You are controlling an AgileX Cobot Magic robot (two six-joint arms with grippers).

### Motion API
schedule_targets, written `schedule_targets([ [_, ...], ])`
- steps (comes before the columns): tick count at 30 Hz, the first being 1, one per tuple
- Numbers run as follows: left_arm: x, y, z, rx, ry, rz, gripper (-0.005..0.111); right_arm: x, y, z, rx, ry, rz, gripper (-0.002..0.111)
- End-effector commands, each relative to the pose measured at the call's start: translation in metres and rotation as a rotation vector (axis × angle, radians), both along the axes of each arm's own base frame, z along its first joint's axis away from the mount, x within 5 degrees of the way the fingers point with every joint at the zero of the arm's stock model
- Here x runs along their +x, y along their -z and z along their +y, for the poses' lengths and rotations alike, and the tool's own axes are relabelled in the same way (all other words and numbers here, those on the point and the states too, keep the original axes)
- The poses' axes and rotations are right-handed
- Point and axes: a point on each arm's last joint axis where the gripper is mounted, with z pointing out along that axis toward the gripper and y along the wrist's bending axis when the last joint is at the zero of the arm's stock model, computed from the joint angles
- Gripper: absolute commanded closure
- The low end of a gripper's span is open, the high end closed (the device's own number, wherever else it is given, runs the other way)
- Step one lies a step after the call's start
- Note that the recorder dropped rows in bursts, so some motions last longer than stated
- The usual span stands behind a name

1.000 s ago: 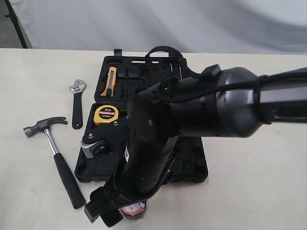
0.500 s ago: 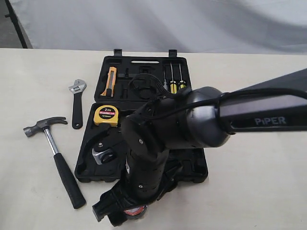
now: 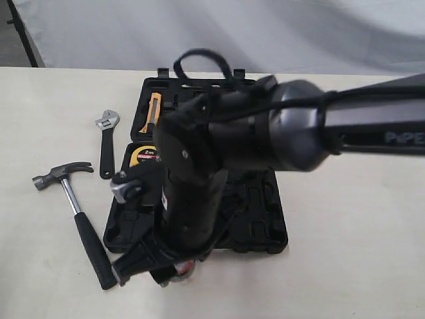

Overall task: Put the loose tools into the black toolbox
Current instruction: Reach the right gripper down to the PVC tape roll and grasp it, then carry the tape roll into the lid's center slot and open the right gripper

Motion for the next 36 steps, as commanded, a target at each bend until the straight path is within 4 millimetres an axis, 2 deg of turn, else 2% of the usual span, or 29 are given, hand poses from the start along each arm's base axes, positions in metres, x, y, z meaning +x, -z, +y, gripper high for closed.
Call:
schedule_targets([
  [1,-0.002,0.001,0.000,-0.027,-0.001,-0.005,0.105,0.018,-0.044,-0.002,0.028,-0.047,-0.149,0.108],
  [5,-0.002,0.001,0.000,-0.027,-0.001,-0.005,0.105,0.064,-0.060,-0.021,0.061,0.071,-0.206,0.108],
  [10,-0.002,0.001,0.000,-0.027,-0.001,-0.005,0.105,0.129,-0.061,-0.047,0.085,0.220,-0.260,0.108],
  [13,-0.002,0.001,0.000,-0.027,-0.001,-0.005,0.105,0.166,-0.045,-0.057,0.085,0.282,-0.273,0.108],
  [14,-0.002,0.001,0.000,-0.027,-0.001,-0.005,0.105,0.185,-0.032,-0.059,0.081,0.304,-0.274,0.108],
  [18,-0.002,0.001,0.000,-0.027,-0.001,-0.005,0.105,0.231,-0.001,-0.059,0.074,0.346,-0.274,0.108],
  [23,-0.002,0.001,0.000,-0.027,-0.001,-0.005,0.105,0.252,0.021,-0.051,0.049,0.330,-0.248,0.108],
  [28,-0.002,0.001,0.000,-0.027,-0.001,-0.005,0.105,0.250,0.029,-0.056,-0.027,0.317,-0.214,0.108],
  [33,-0.002,0.001,0.000,-0.027,-0.001,-0.005,0.105,0.251,0.033,-0.055,-0.028,0.318,-0.216,0.107],
  [36,-0.002,0.001,0.000,-0.027,-0.001,-0.005,0.105,0.251,0.040,-0.055,-0.032,0.318,-0.206,0.098],
])
